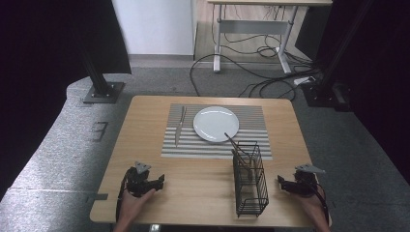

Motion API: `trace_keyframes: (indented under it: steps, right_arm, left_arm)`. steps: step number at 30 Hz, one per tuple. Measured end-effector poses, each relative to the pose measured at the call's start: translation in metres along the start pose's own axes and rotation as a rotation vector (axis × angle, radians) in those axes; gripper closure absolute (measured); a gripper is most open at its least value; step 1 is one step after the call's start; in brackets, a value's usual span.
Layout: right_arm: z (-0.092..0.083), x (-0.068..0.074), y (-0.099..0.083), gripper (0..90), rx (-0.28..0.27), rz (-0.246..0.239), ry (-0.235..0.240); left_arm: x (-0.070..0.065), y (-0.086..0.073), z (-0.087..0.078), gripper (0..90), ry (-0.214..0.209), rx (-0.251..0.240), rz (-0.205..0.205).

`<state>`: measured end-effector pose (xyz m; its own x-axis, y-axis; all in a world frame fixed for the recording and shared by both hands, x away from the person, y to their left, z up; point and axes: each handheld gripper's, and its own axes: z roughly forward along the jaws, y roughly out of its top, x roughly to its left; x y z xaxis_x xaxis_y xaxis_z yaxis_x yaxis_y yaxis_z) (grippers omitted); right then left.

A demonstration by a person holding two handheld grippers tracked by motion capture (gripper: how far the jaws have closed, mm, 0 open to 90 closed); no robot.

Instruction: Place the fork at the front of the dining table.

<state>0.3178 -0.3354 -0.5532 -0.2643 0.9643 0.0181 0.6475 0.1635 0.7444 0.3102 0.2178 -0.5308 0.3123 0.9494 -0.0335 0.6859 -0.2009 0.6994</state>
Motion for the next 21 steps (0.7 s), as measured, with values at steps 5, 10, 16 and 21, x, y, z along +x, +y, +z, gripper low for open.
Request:
trace_keyframes:
  steps: [5, 10, 16, 21]
  right_arm:
    - [-0.013, 0.001, 0.006, 17.8, -0.061, 0.017, 0.012]
    - [-0.022, 0.001, 0.011, 22.4, -0.097, 0.028, 0.033]
    - [-0.03, 0.005, 0.016, 27.6, -0.119, 0.006, 0.082]
    - [-0.041, 0.014, 0.024, 30.0, -0.155, -0.025, 0.118]
  left_arm:
    - [0.0, -0.001, -0.003, 17.6, -0.016, -0.007, 0.019]
    - [-0.001, 0.0, -0.001, 17.4, -0.029, -0.005, 0.024]
    - [-0.007, 0.001, 0.0, 17.0, -0.033, -0.001, 0.048]
    - [-0.009, 0.002, 0.003, 17.0, -0.035, 0.007, 0.053]
